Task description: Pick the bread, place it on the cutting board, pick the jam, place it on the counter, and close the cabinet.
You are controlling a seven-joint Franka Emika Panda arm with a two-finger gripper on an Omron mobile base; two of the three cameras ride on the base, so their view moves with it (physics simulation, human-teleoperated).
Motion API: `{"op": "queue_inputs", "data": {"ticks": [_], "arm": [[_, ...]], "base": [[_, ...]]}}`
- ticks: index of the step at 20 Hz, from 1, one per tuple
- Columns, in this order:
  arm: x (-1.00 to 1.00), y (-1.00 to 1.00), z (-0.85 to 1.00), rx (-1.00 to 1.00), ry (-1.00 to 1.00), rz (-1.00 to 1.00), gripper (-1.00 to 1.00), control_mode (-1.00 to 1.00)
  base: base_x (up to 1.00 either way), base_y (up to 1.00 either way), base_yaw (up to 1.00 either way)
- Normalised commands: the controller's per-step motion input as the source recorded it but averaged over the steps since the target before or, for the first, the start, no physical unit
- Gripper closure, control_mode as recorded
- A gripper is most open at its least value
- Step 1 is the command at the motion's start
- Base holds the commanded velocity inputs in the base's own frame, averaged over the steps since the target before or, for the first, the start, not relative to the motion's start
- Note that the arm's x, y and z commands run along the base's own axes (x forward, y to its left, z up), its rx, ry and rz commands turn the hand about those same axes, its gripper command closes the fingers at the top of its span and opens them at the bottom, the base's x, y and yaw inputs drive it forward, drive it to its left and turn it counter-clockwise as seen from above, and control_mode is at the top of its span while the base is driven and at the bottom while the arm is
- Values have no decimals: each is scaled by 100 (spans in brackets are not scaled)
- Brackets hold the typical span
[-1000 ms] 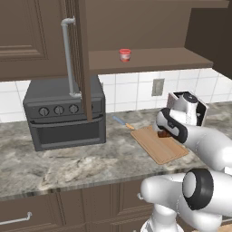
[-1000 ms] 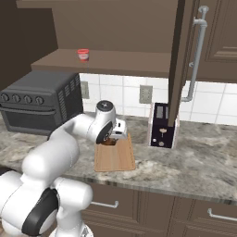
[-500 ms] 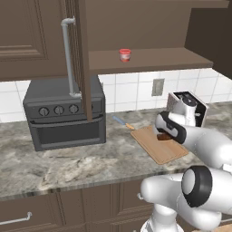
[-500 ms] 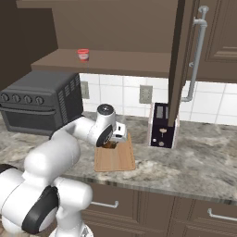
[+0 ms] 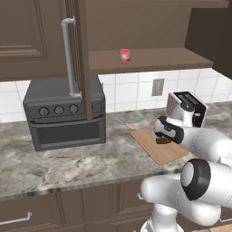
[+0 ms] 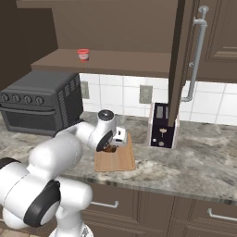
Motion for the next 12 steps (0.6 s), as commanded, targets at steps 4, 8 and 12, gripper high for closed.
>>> {"op": "queue_inputs", "data": {"ticks": [4,8,12], "arm": [[6,0,-21,0,0,0,100,-100],[9,0,-13,0,0,0,100,-100],[3,0,-13,0,0,0,100,-100]], "base": [[0,0,0],[0,0,0],[0,0,0]]}}
